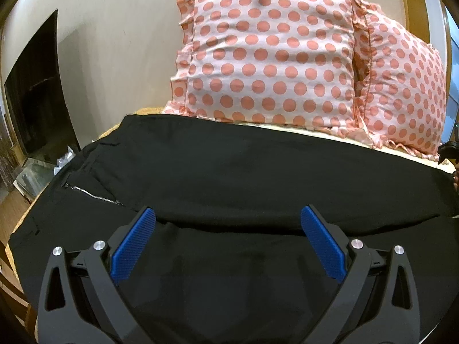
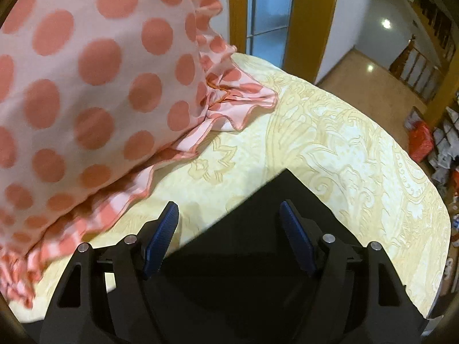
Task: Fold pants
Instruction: 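Lower the right gripper onto the trouser leg hem and close it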
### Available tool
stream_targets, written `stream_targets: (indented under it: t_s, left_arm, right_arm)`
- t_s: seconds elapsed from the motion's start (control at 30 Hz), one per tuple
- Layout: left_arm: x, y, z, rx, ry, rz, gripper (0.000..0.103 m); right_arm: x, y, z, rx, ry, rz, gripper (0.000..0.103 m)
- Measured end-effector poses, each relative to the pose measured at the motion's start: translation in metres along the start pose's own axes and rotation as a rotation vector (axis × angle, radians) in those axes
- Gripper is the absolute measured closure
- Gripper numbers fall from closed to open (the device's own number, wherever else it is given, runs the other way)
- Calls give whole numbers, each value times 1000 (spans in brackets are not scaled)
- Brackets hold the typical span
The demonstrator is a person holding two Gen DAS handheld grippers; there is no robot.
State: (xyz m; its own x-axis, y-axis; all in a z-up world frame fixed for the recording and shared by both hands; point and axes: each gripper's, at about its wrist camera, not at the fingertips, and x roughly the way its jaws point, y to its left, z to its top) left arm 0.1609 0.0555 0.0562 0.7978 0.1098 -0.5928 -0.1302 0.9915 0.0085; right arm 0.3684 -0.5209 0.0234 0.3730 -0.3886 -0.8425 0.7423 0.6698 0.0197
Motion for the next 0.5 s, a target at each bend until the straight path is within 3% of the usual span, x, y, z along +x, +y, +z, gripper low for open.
stream_targets:
  t_s: [0.07,0.17,0.3,0.37,0.5]
  left_arm:
    - [3,2,0,-12,15,-19,2]
    - [8,7,-1,-36,38,-35,2]
    - [13,11,0,-58,65,-43,2]
    - [14,11,0,-59,70,-44,2]
    - [15,9,0,-50,75,-41,2]
  right_arm:
    - [14,8,3,-32,15,-47,33]
    - [16,-2,-2,-13,-12,-15,47]
    - [9,-23,-10,18,-16,28,81]
    - [6,-39,-14,53,-15,101,90]
    - [-7,-68,-29,124,-17,247,97]
